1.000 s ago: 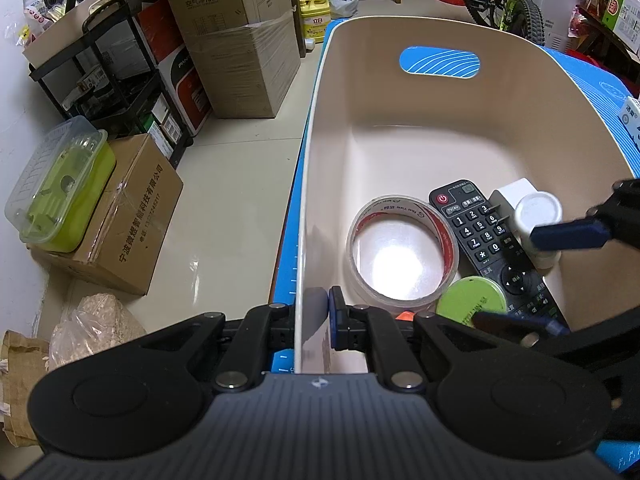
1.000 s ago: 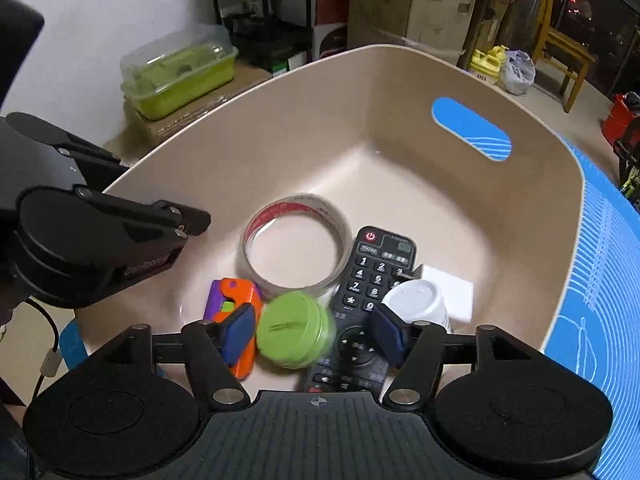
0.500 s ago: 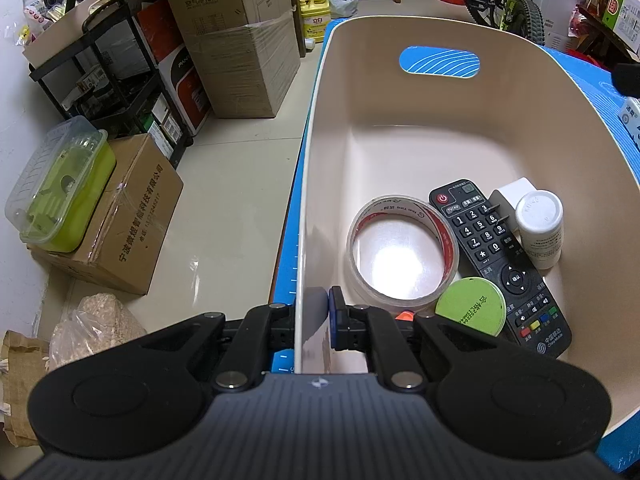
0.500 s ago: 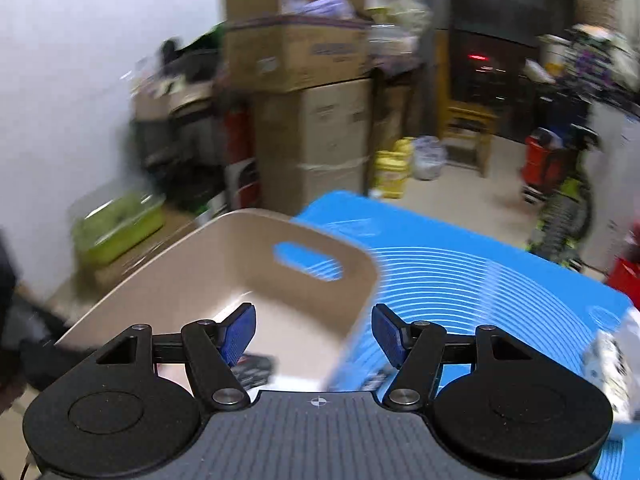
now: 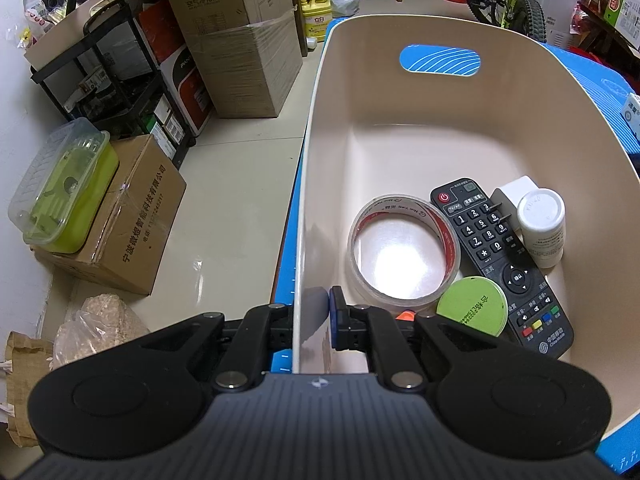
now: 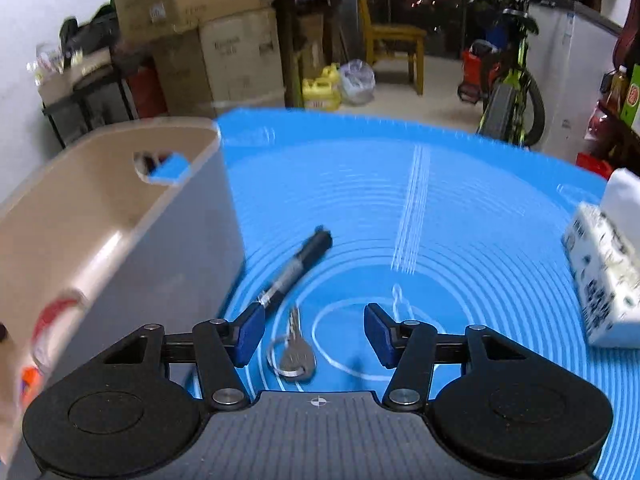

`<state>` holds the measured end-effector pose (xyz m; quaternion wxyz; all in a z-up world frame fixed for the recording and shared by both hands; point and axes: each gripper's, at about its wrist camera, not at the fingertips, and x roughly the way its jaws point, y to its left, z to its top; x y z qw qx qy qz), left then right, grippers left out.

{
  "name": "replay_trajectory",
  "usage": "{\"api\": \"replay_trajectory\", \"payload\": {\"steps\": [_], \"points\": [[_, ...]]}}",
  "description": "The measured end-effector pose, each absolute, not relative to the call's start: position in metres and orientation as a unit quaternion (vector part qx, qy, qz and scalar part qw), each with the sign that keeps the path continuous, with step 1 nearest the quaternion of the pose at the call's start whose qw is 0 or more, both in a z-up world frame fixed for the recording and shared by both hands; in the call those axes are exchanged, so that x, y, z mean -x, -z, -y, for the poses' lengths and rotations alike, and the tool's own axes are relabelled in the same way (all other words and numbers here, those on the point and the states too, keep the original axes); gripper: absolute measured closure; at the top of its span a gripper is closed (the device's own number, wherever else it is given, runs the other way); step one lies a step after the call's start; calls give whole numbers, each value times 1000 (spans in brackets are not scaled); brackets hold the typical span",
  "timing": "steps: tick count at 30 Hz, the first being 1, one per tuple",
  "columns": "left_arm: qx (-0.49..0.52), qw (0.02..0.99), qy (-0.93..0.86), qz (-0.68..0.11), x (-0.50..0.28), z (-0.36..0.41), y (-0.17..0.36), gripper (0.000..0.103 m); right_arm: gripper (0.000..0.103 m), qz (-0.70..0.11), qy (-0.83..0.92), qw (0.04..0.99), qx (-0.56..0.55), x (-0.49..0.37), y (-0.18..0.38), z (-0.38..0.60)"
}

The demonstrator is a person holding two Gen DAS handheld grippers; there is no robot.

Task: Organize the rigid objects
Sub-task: 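Grasp the metal key beside the marker with the right gripper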

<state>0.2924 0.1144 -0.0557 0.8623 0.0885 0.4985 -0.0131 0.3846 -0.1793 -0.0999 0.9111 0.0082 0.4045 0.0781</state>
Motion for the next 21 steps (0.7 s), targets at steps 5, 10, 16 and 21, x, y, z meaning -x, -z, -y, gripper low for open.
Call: {"api": "replay_trajectory", "payload": {"steps": [5, 10, 16, 21], "points": [[-89, 862, 15, -498, -293, -116, 55, 91, 40, -426, -72, 902, -1, -389, 123, 175], [-88, 863, 15, -498, -293, -115, 55, 91, 54, -420, -75, 904, 12, -385, 132, 169], [-88, 863, 15, -498, -293, -115, 55, 91, 78, -406, -99, 908, 37, -376, 130, 158], [-88, 863, 15, -498, -293, -115, 55, 91, 84, -388, -113, 912, 76, -368, 124, 148]]}}
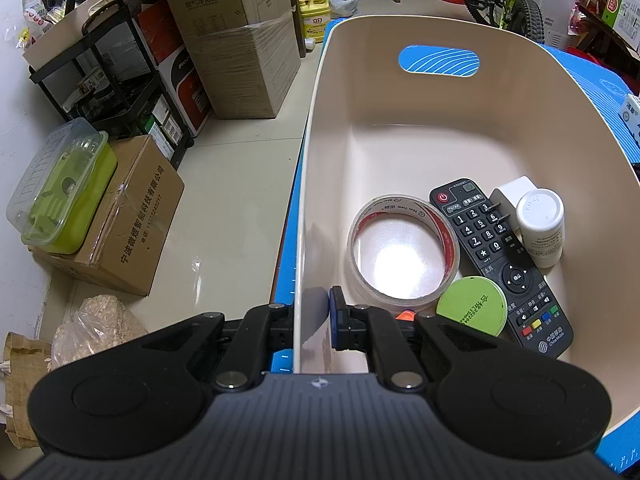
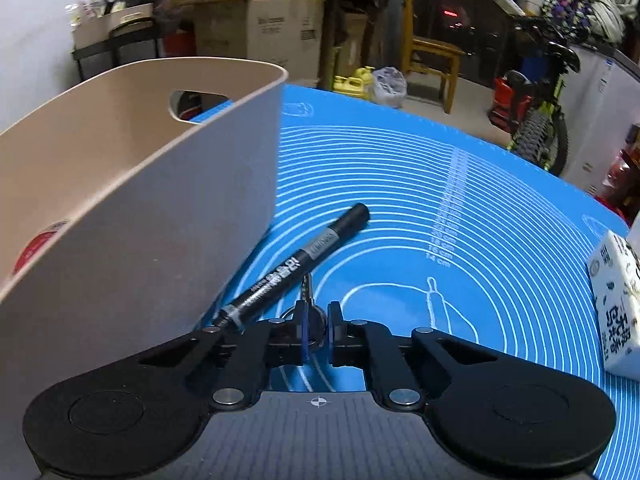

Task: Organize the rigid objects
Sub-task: 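Grasp the metal key beside the marker with the right gripper, then carry the key into the basket onto the remote and release it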

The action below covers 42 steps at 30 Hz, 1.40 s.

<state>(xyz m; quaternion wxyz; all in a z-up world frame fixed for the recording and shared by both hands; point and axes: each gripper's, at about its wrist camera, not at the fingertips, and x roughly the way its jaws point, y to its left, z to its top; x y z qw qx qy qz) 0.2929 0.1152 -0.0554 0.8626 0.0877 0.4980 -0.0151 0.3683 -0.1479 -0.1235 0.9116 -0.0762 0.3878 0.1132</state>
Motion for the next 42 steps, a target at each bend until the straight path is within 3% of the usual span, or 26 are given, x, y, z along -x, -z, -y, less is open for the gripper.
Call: {"api": "replay_trajectory", "payload": {"steps": [9, 19, 36, 42], "points": [[-88, 863, 15, -498, -293, -115, 55, 91, 84, -382, -131, 906, 123, -365, 118, 134], [-87, 863, 15, -498, -293, -116, 56, 91, 90, -399, -124, 905, 77, -370, 117, 143], [-98, 861, 10, -498, -293, -111, 59, 90, 90, -281, -143, 949, 20, -346, 9, 143], [-92, 862, 6, -499, -292, -112, 58, 90, 90, -295, -213, 930, 47, -336, 5, 94]]}}
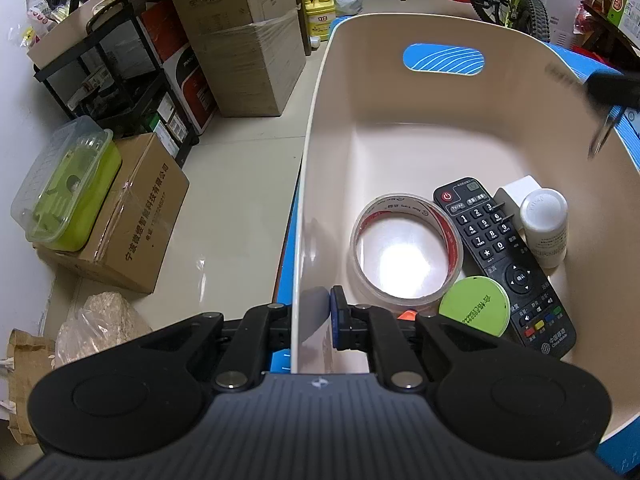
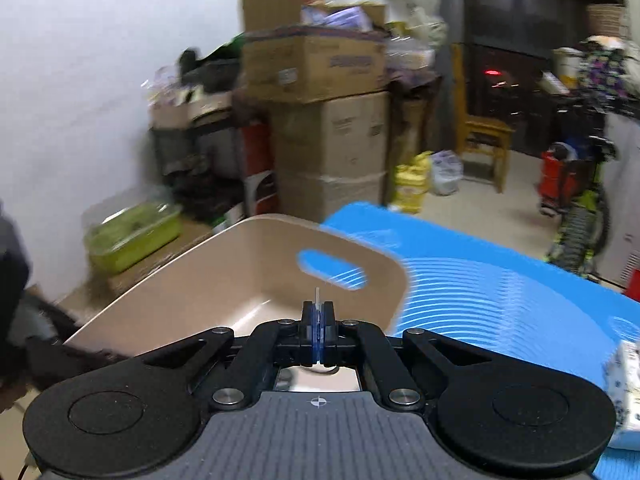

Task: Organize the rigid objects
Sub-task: 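Carry the key into the basket onto the remote and release it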

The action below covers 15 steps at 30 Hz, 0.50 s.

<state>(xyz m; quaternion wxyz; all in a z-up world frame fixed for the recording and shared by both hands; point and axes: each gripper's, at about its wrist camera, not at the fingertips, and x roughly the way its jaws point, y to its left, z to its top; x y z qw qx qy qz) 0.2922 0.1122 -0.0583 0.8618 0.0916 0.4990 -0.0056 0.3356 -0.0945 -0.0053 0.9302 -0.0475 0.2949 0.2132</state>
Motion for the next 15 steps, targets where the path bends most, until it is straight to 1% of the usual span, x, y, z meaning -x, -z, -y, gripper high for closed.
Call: {"api": "replay_trajectory", "payload": {"steps": [7, 15], "points": [[-89, 861, 5, -500, -292, -114, 57, 90, 90, -346, -269, 893, 98, -325, 32, 41], [-85, 861, 4, -501, -292, -117, 57, 90, 89, -407, -274, 862, 128, -328, 53, 18]]}}
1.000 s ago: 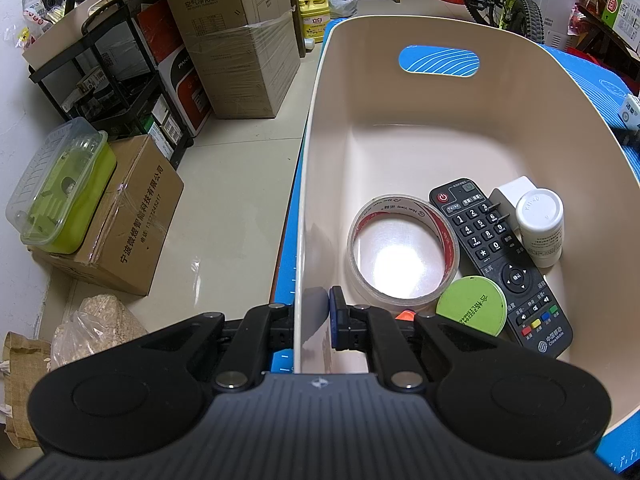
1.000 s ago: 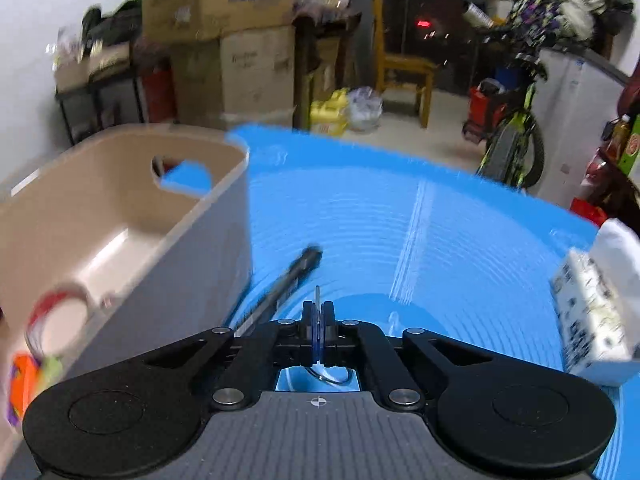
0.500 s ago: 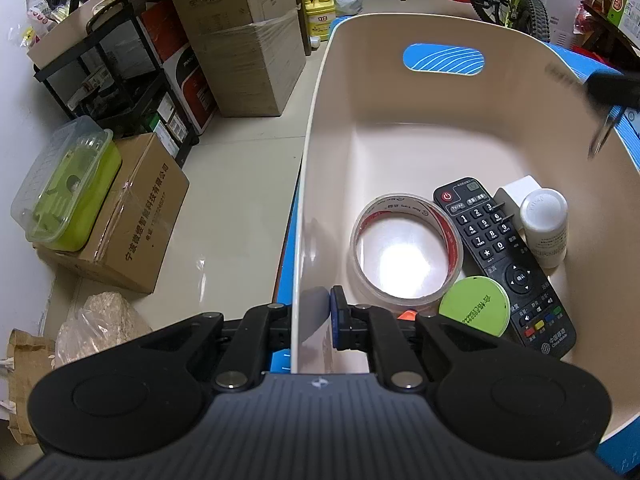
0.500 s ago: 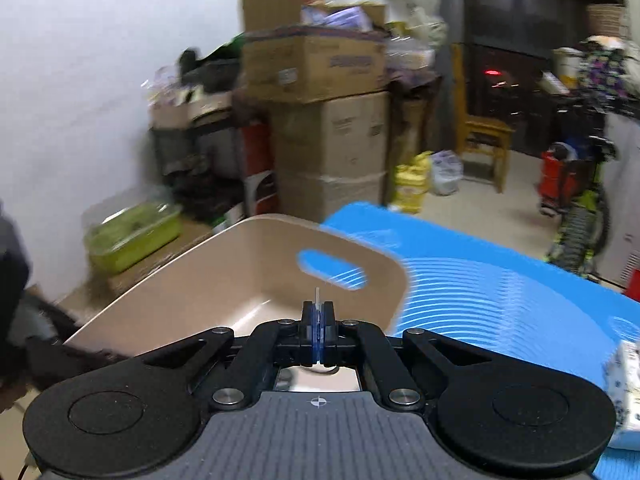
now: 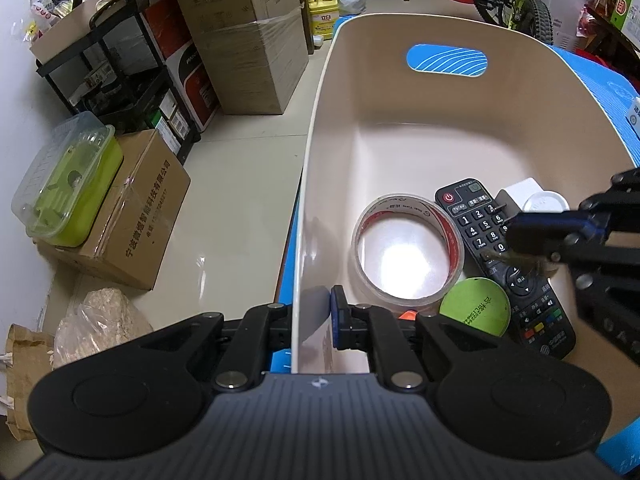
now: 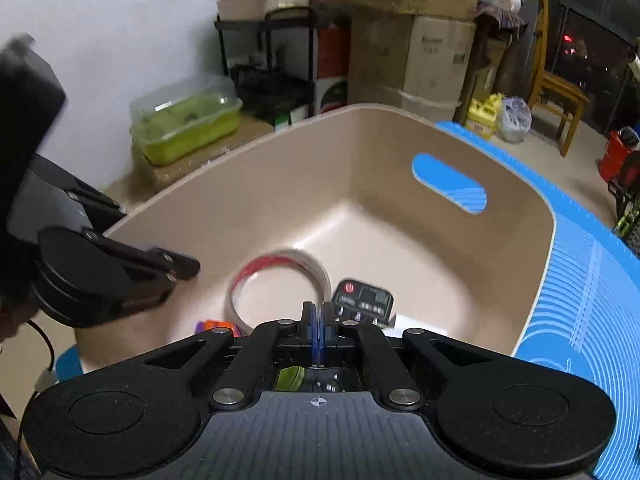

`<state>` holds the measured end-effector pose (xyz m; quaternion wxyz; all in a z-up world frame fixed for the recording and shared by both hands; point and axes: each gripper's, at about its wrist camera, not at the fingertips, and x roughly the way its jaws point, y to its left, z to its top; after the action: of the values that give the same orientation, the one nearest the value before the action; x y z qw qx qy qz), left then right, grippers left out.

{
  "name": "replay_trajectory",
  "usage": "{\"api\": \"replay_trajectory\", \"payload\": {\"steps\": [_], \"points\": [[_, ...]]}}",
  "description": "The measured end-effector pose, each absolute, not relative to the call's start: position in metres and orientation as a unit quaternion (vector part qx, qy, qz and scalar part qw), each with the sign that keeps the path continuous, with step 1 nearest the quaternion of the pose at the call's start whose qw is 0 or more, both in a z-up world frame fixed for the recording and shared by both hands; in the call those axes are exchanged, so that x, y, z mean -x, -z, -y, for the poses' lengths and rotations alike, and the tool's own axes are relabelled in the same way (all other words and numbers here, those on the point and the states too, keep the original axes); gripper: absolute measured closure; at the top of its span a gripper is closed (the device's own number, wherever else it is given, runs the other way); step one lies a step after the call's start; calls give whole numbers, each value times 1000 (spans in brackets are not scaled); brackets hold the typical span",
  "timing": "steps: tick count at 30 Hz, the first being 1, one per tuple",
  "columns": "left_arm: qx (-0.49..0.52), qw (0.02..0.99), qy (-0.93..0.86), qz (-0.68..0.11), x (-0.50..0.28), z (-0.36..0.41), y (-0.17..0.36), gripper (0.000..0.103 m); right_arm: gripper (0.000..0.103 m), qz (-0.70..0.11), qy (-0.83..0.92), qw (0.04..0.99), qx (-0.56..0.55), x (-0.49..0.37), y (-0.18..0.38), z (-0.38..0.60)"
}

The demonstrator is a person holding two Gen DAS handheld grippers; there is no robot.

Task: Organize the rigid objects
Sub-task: 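Carry the key into the basket onto the remote and release it, then grasp the black marker on the mat with the right gripper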

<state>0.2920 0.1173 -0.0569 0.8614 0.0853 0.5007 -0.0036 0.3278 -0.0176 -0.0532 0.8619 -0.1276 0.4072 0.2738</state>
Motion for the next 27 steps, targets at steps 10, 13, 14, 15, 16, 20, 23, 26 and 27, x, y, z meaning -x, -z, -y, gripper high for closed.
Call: {"api": "replay_trajectory", "payload": {"steps": [10, 13, 14, 15, 16, 20, 23, 26, 27], "points": [[-81, 861, 2, -502, -291, -119, 56, 90, 59, -395, -279, 868, 113, -331, 41, 33], [-81, 861, 2, -502, -291, -119, 56, 90, 55, -366, -267, 887, 87, -334, 22, 50], [-81, 861, 2, -502, -291, -119, 56, 90, 53, -357, -259, 894, 78, -335, 16, 57], [-81, 861, 2, -502, -291, -119, 56, 90, 49, -344, -245, 904, 67, -337, 9, 66], [-81, 861, 2, -502, -291, -119, 56, 90, 49, -333, -233, 912, 58, -339, 4, 75], [-81, 861, 2, -501, -291, -119, 56, 90, 48, -311, -158, 937, 20, -356, -4, 120], [-80, 861, 1, -502, -291, -119, 56, 90, 48, -318, -113, 941, -10, -372, 7, 148], [-78, 861, 0, -503, -290, -121, 56, 90, 48, -342, -85, 936, -27, -389, 30, 165], [-78, 861, -1, -503, -290, -122, 56, 90, 48, -352, -80, 932, -29, -394, 41, 166]]}}
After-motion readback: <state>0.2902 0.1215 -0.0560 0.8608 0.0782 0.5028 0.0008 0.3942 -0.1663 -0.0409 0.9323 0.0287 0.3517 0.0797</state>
